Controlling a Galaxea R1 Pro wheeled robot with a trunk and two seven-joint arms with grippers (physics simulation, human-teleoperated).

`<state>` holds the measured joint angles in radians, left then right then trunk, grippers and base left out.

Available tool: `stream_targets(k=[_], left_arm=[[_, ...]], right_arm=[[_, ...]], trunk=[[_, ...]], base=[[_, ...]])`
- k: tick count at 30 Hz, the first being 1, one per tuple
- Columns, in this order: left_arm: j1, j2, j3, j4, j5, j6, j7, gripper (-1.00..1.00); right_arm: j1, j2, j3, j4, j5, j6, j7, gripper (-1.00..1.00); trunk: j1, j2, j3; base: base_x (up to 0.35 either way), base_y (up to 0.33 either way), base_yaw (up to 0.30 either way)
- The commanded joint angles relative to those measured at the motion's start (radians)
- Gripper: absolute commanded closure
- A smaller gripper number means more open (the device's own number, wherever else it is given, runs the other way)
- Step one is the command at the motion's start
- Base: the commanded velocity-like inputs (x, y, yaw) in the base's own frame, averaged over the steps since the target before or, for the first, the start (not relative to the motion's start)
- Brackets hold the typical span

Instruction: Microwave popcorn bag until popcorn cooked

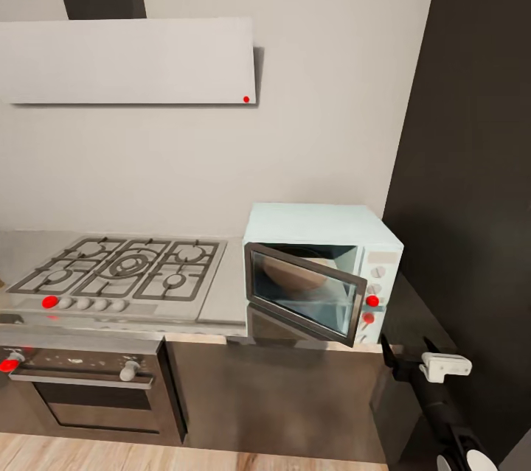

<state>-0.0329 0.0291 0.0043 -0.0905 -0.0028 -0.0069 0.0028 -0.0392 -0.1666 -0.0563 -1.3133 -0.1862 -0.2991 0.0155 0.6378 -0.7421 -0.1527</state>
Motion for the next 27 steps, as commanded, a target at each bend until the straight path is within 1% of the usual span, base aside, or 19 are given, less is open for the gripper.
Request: stream_targets(k=[1, 9, 23, 27], left_arm=[[-0.001, 0.0, 0.0, 0.0, 0.0, -0.001, 0.0, -1.0], [-0.001, 0.0, 0.0, 0.0, 0.0, -0.001, 0.0, -1.0], [-0.001, 0.0, 0.0, 0.0, 0.0, -0.001, 0.0, -1.0], [-0.001, 0.0, 0.0, 0.0, 0.0, -0.001, 0.0, -1.0]], right_arm=[[-0.001, -0.001, -0.002, 0.0, -0.009, -0.003, 0.001, -1.0], [-0.001, -0.001, -0.01, 0.0, -0.009, -0.003, -0.003, -1.0], [-0.001, 0.0, -0.009, 0.0, -0.009, -0.003, -0.003, -1.0], [-0.001, -0.001, -0.005, 0.0, -0.009, -0.003, -0.002, -1.0]], trunk=[[0.0, -0.001, -0.002], [0.0, -0.001, -0.002], [0.0, -0.001, -0.002], [0.0, -0.001, -0.002]], base=[[0.0, 0.0, 0.0], [0.018, 0.0, 0.0], [0.312, 0.0, 0.0], [0.124, 0.0, 0.0]])
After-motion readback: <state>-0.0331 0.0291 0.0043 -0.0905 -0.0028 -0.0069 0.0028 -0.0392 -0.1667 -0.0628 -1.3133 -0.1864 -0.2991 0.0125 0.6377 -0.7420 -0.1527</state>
